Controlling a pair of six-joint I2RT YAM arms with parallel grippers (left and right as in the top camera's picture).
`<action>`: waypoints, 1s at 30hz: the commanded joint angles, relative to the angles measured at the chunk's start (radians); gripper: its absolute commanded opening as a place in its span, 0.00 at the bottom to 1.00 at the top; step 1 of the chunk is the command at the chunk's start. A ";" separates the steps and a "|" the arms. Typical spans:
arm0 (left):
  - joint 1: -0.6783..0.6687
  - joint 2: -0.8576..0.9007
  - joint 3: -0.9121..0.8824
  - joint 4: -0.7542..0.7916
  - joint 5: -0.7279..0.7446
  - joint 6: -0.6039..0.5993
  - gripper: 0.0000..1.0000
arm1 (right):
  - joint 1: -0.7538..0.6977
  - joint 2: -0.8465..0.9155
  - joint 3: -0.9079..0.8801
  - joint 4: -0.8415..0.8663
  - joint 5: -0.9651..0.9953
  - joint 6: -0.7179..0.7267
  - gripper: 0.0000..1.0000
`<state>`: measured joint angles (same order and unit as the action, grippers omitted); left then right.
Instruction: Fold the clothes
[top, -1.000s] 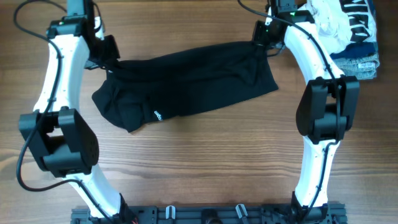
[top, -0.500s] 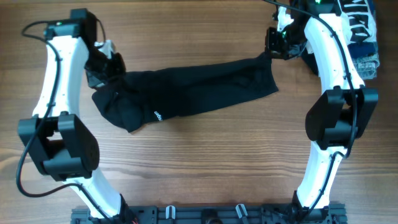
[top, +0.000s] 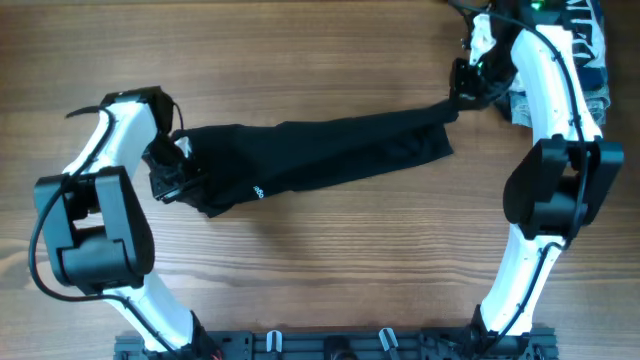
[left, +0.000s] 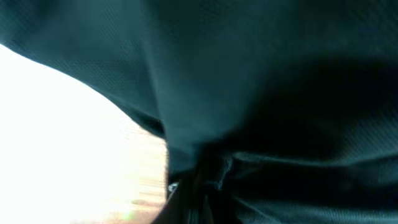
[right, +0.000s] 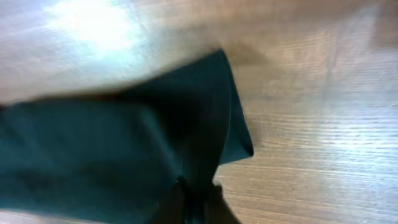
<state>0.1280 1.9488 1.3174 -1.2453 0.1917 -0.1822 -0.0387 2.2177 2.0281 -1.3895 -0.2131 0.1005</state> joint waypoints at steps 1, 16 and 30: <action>0.037 -0.021 -0.008 0.052 -0.011 -0.009 0.29 | 0.002 0.017 -0.087 0.022 0.022 -0.019 0.18; 0.074 -0.032 0.072 0.158 0.001 -0.036 1.00 | 0.002 0.017 -0.306 0.266 0.019 -0.080 0.68; 0.151 -0.154 0.236 0.134 0.001 -0.035 1.00 | 0.003 0.018 -0.429 0.436 -0.184 -0.150 0.76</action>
<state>0.2668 1.7988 1.5440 -1.1053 0.1844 -0.2047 -0.0383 2.2219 1.6623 -0.9577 -0.3607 -0.0326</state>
